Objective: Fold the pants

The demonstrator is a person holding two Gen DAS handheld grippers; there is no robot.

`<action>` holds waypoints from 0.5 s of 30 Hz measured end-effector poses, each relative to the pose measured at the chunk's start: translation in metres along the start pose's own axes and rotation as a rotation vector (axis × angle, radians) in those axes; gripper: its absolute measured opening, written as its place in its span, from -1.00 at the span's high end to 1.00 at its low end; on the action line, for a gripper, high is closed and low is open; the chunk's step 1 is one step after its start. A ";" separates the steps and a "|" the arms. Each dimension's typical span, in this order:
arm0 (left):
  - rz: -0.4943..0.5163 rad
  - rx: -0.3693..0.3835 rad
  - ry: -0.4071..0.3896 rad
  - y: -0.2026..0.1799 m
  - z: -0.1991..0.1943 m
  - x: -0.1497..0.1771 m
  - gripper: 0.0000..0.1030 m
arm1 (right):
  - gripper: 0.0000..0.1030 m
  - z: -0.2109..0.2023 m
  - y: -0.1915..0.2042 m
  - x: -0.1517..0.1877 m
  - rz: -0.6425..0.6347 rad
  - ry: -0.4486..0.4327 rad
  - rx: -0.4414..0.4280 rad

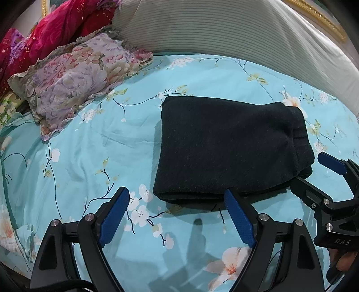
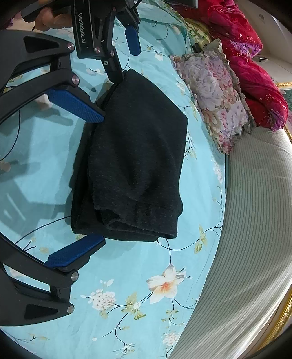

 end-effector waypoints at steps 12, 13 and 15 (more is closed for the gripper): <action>0.000 0.006 -0.003 -0.001 -0.001 -0.001 -0.70 | -0.93 -0.002 0.005 0.000 -0.001 -0.006 -0.003; 0.000 0.005 -0.003 -0.001 -0.001 -0.001 -0.70 | -0.93 -0.002 0.005 -0.001 -0.001 -0.006 -0.003; -0.003 0.006 -0.001 -0.001 -0.001 -0.001 -0.70 | -0.93 -0.002 0.005 -0.001 -0.001 -0.006 -0.002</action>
Point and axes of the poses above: each gripper's, at about its wrist camera, not at the fingertips, and z roughly the way its jaws point, y to its left, x to its underside, the point moved 8 cm from there along z, roughly the way its jaws point, and after that the axes turned 12 degrees about z, right-handed, at the moved point
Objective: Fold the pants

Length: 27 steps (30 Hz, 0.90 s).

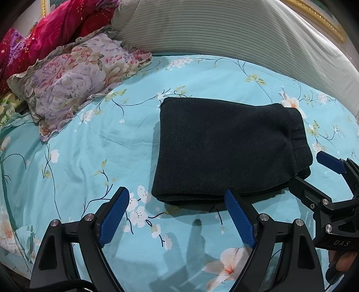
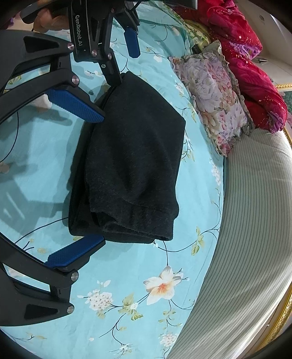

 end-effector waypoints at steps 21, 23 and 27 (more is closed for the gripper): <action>-0.005 0.000 -0.004 0.001 -0.002 0.000 -0.71 | -0.93 -0.003 -0.004 -0.005 0.003 -0.011 0.000; -0.005 0.000 -0.004 0.001 -0.002 0.000 -0.71 | -0.93 -0.004 -0.004 -0.004 0.003 -0.012 0.003; -0.006 0.001 -0.006 0.001 -0.002 0.000 -0.71 | -0.93 -0.003 -0.005 -0.006 0.003 -0.012 0.003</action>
Point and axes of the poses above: each gripper's, at about its wrist camera, not at the fingertips, and z roughly the way its jaws point, y to its left, x to its underside, the point moved 8 cm from there along z, roughly the way its jaws point, and after that the axes turned 12 degrees about z, right-handed, at the moved point
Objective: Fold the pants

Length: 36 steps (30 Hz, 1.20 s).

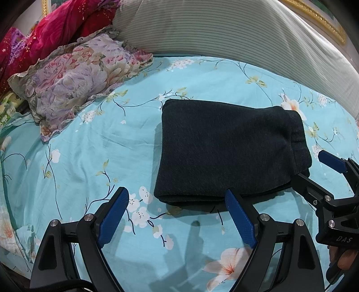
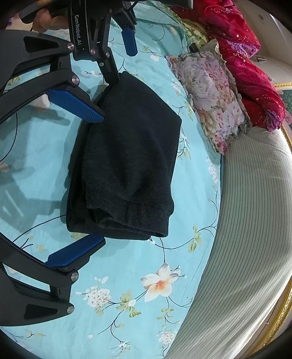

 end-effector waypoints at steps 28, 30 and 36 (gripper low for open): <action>0.004 -0.004 0.021 0.002 0.003 -0.013 -0.71 | -0.93 0.000 -0.007 -0.014 0.012 -0.011 0.004; 0.003 0.000 0.023 0.003 0.004 -0.014 -0.70 | -0.93 0.000 -0.009 -0.014 0.016 -0.010 0.007; -0.017 0.011 0.029 0.006 0.005 -0.018 -0.70 | -0.93 0.000 -0.016 -0.016 0.033 -0.011 0.021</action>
Point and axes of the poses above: each gripper's, at about its wrist camera, not at the fingertips, and z roughly the way its jaws point, y to its left, x to its underside, the point moved 8 cm from there along z, roughly the way its jaws point, and after that the axes turned 12 degrees about z, right-handed, at the moved point
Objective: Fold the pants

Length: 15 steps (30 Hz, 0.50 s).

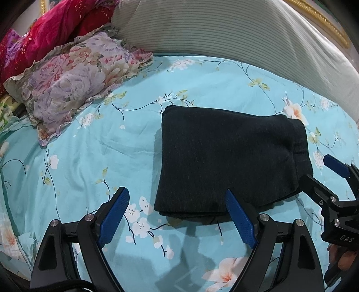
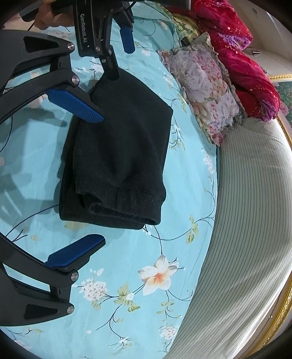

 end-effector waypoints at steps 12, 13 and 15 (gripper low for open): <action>-0.003 0.007 0.012 -0.005 0.002 -0.006 -0.70 | -0.93 0.004 -0.012 -0.001 0.036 0.020 0.024; -0.003 0.009 0.014 -0.005 0.002 -0.007 -0.70 | -0.93 0.004 -0.013 -0.002 0.038 0.019 0.025; -0.006 0.012 0.016 -0.005 0.002 -0.007 -0.70 | -0.93 0.004 -0.014 -0.002 0.044 0.020 0.028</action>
Point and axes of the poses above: each gripper's, at about its wrist camera, not at the fingertips, and z roughly the way its jaws point, y to its left, x to its underside, the point moved 8 cm from there along z, roughly the way its jaws point, and after that the axes turned 12 degrees about z, right-handed, at the moved point
